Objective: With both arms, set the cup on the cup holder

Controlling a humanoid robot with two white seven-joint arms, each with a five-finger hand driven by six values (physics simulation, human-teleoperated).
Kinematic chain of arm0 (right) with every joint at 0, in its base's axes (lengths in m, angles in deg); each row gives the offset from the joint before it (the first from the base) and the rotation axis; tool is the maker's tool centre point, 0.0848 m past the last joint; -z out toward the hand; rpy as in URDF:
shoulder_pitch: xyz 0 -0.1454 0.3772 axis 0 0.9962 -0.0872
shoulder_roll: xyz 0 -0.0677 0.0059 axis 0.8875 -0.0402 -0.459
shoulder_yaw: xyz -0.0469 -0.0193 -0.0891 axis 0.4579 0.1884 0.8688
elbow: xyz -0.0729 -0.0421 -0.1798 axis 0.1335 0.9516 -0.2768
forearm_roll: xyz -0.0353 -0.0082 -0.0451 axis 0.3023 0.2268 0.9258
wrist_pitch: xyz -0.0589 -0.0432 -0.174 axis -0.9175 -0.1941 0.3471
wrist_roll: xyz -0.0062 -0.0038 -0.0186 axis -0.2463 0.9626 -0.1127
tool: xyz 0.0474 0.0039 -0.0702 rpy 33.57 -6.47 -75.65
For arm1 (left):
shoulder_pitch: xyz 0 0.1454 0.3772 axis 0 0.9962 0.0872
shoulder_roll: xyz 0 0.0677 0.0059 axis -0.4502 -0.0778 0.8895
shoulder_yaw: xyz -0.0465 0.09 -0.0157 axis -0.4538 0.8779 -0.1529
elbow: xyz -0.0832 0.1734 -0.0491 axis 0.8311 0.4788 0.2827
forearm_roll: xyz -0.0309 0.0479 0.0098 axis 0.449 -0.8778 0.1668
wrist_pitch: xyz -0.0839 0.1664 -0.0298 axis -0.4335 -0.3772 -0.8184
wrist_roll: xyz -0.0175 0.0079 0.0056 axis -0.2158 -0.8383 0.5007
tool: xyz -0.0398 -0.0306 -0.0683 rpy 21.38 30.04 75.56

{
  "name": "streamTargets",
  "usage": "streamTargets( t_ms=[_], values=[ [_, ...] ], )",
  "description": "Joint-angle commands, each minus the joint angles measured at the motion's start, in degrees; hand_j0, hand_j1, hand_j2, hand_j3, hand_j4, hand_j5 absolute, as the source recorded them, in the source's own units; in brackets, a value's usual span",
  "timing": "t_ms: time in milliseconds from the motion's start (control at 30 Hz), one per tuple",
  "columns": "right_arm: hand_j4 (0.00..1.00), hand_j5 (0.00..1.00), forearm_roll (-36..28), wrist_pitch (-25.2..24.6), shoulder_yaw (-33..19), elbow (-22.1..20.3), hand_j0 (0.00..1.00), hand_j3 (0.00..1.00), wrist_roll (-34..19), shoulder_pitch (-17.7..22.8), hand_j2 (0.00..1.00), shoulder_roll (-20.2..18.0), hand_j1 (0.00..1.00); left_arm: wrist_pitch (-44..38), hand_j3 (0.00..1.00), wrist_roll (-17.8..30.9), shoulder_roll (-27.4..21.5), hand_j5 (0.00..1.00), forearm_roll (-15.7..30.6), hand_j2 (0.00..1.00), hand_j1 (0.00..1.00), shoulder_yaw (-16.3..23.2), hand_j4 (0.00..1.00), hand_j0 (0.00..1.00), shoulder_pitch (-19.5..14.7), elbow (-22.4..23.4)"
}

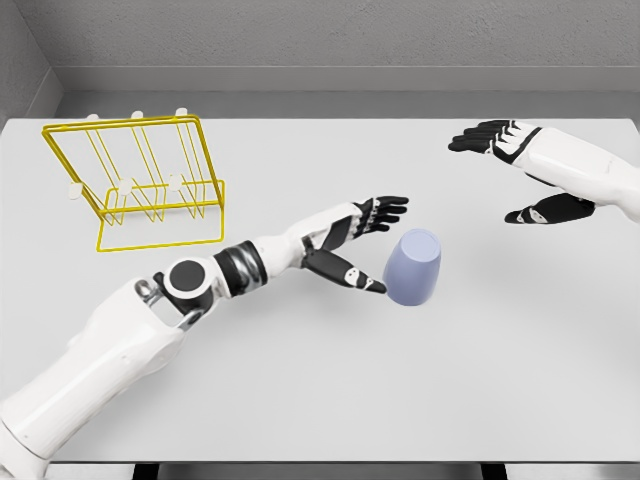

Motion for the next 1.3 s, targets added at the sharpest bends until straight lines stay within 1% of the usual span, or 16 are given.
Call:
streamTargets(
  t_ms=[0,33,100,133,233,267,600,633,933,967,1200,1233,1267],
  values=[
    [1.00,1.00,-0.41,-0.18,-0.01,-0.03,1.00,1.00,0.03,0.00,1.00,-0.03,1.00,-0.05,1.00,0.00,0.19,1.00,0.22,1.00,1.00,0.08,1.00,1.00,0.00,0.07],
    [1.00,1.00,-0.15,-0.18,-0.01,0.67,1.00,1.00,0.03,0.26,1.00,-0.12,1.00,-0.05,1.00,0.09,0.99,1.00,-0.22,1.00,1.00,0.08,1.00,1.00,-0.09,-0.11],
    [1.00,1.00,-0.06,-0.18,-0.10,0.76,1.00,1.00,0.03,0.26,1.00,-0.20,1.00,-0.05,1.00,0.09,1.43,1.00,-0.31,1.00,1.00,0.17,1.00,1.00,0.00,-0.20],
    [1.00,1.00,-0.06,-0.18,-0.27,0.76,1.00,1.00,0.03,0.35,1.00,-0.20,1.00,-0.14,1.00,0.00,2.22,1.00,-1.36,1.00,1.00,0.17,1.00,1.00,0.00,-0.11],
    [1.00,1.00,-0.06,-0.18,-0.27,0.76,1.00,1.00,0.03,0.35,1.00,-0.20,1.00,-0.14,1.00,0.00,2.22,1.00,-1.36,1.00,1.00,0.17,1.00,1.00,0.00,-0.11],
    [1.00,1.00,-0.06,-0.18,-0.27,0.84,1.00,1.00,0.03,0.53,1.00,-0.12,1.00,-0.23,1.00,0.00,3.36,1.00,-1.89,1.00,1.00,0.34,1.00,1.00,0.09,0.42],
    [1.00,1.00,-0.06,-0.18,-0.27,0.84,1.00,1.00,0.03,0.53,1.00,-0.12,1.00,-0.23,1.00,0.00,3.36,1.00,-1.89,1.00,1.00,0.34,1.00,1.00,0.09,0.42],
    [1.00,1.00,-0.06,-0.18,-0.27,0.84,1.00,1.00,0.03,0.62,1.00,-0.03,1.00,-0.14,1.00,0.00,3.53,1.00,-1.71,1.00,1.00,0.34,1.00,1.00,0.44,3.05],
    [1.00,1.00,-0.06,-0.18,-0.27,0.84,1.00,1.00,0.03,0.62,1.00,-0.03,1.00,-0.14,1.00,0.00,3.53,1.00,-1.71,1.00,1.00,0.34,1.00,1.00,0.44,3.05],
    [1.00,1.00,-0.06,-0.18,-0.27,0.84,1.00,1.00,0.03,0.62,1.00,-0.03,1.00,-0.14,1.00,0.00,4.33,1.00,-1.80,1.00,1.00,0.34,1.00,1.00,0.62,5.43],
    [1.00,1.00,-0.06,-0.18,-0.27,0.84,1.00,1.00,0.03,0.62,1.00,-0.03,1.00,-0.14,1.00,0.00,4.33,1.00,-1.80,1.00,1.00,0.34,1.00,1.00,0.62,5.43],
    [1.00,1.00,-0.06,-0.18,-0.36,0.84,1.00,1.00,0.03,0.79,1.00,-0.03,1.00,-0.23,1.00,0.00,6.35,1.00,-2.24,1.00,1.00,0.43,1.00,1.00,0.88,6.83],
    [1.00,1.00,-0.06,-0.18,-0.36,0.84,1.00,1.00,0.03,0.79,1.00,-0.03,1.00,-0.31,1.00,0.00,6.44,1.00,-2.24,1.00,1.00,0.43,1.00,1.00,0.88,6.83]
  ],
)
